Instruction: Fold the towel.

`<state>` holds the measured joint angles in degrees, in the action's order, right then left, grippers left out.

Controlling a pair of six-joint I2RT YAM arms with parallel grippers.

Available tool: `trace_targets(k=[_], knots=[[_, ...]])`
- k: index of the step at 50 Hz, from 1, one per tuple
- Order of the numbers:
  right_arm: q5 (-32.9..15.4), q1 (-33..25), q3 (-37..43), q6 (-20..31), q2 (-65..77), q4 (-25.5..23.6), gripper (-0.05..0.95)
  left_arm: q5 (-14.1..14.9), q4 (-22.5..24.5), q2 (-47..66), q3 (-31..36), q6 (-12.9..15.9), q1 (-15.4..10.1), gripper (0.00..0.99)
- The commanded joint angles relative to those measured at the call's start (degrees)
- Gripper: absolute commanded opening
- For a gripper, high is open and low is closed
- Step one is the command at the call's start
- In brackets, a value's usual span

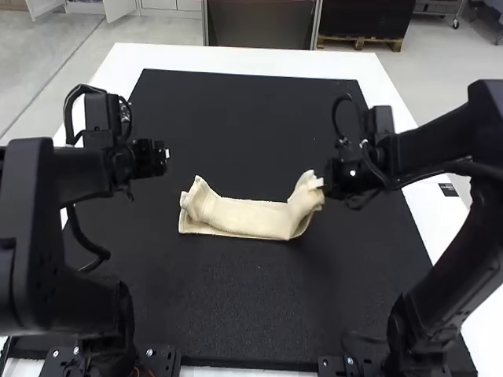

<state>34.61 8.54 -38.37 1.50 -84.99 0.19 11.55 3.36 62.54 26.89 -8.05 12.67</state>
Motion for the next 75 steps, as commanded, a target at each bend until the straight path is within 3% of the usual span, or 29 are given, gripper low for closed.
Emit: trace_targets(k=[1,10,40,75], knots=[[1.95,3.59,-2.5,-2.11,-2.11,0.34,-0.02,-1.0,0.25,-1.9,2.81,-0.91,1.48,0.97],[1.42,8.43,-5.14,-3.26,-4.83,1.57,-0.02,-1.0,-0.02,-2.43,3.08,-0.91,2.8,0.97],[0.46,22.84,-15.77,-5.63,-15.2,6.14,-0.02,-1.27,0.07,-4.71,0.61,-1.17,2.8,0.97],[0.55,29.26,-27.81,-6.16,-26.81,8.16,-0.02,-1.8,-0.02,-4.98,0.18,-2.67,2.45,0.97]])
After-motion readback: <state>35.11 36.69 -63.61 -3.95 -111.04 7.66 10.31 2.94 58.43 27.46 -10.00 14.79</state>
